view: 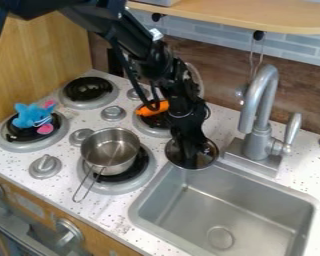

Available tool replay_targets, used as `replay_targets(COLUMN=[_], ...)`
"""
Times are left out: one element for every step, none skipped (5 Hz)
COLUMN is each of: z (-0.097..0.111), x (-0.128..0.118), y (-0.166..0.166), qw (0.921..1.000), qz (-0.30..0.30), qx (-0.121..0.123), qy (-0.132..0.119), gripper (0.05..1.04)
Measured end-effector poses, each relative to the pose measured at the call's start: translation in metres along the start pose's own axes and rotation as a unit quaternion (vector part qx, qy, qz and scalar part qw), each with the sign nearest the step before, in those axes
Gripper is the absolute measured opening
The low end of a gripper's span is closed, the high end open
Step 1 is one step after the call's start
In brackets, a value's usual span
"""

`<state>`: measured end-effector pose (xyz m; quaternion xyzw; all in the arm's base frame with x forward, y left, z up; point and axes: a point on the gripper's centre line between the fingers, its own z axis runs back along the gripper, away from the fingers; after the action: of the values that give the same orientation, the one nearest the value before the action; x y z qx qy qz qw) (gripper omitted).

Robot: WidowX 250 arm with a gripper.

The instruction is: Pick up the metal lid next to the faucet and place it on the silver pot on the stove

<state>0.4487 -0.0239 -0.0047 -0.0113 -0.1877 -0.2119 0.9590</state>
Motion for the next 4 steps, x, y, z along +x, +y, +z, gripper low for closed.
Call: replay_targets(z=[0.001, 0.006, 0.036, 0.053], x=[0.001, 0.001, 0.015, 0.024], y=[0.000, 0.012, 0.027, 0.029], qw=[1.0000, 0.9991, 0.9970, 0.9954], qz=[0.003, 0.040, 0.055, 0.049], qx=[0.004, -0.003, -0.003, -0.013], qy=[0.000, -0.014, -0.054, -0.081], gripper=[0.313, 0.313, 0.313, 0.313])
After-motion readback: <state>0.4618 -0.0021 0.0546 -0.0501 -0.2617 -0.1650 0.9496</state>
